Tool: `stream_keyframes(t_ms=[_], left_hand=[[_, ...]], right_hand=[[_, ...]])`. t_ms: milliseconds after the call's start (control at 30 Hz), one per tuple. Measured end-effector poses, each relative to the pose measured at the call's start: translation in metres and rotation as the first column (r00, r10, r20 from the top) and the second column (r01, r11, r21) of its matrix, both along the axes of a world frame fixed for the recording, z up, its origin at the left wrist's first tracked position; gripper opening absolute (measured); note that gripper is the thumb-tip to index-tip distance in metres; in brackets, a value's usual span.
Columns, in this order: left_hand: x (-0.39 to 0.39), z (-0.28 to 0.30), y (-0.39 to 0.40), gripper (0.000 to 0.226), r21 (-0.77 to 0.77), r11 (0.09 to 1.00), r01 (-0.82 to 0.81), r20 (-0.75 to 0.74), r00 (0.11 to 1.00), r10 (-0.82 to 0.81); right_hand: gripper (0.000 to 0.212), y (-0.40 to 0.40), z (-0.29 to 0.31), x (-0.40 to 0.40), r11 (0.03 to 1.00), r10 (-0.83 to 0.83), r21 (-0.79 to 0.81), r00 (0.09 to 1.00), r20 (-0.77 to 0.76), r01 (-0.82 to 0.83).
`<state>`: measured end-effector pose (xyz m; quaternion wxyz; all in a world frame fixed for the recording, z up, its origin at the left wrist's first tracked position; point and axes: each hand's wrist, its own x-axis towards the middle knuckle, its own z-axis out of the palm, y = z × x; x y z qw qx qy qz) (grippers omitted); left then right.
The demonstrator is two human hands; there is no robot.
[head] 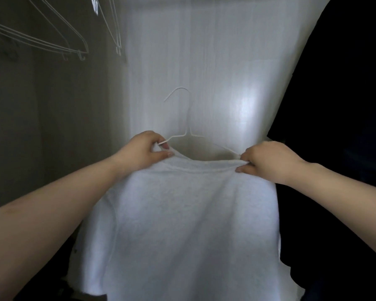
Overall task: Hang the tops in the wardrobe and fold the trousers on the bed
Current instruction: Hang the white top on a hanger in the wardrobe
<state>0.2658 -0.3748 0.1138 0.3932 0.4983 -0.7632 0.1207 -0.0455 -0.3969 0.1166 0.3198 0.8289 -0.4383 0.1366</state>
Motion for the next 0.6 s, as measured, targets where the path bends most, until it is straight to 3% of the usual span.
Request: stream_keyframes(t_ms=[133,267,367,400,500,600], left_hand=[[0.015,-0.008,-0.001,0.010,-0.004,1.000,-0.010,-0.044,0.999,0.010],[0.011,-0.011,-0.003,0.020,-0.017,1.000,-0.015,-0.164,0.986,0.012],[0.009,-0.007,-0.001,0.016,-0.085,0.996,0.006,-0.102,0.995,-0.015],[0.007,-0.006,-0.001,0.017,-0.090,0.996,0.026,-0.087,0.996,-0.034],[0.001,-0.001,0.000,0.017,-0.076,0.995,0.068,-0.036,0.997,-0.071],[-0.003,0.003,0.000,0.017,-0.082,0.993,0.083,-0.023,0.996,-0.085]], right_hand=[[0.046,0.001,-0.001,-0.013,0.998,-0.011,0.066,0.998,0.062,0.006],[0.044,0.007,0.002,-0.019,0.972,0.094,0.207,0.991,0.098,-0.113],[0.023,0.016,0.008,-0.021,0.933,0.192,0.271,0.965,0.181,-0.236],[0.015,0.019,0.011,-0.020,0.921,0.227,0.269,0.950,0.217,-0.282],[0.033,0.022,0.021,-0.011,0.910,0.316,0.171,0.901,0.298,-0.376],[0.026,0.024,0.026,0.000,0.892,0.359,0.124,0.850,0.386,-0.434]])
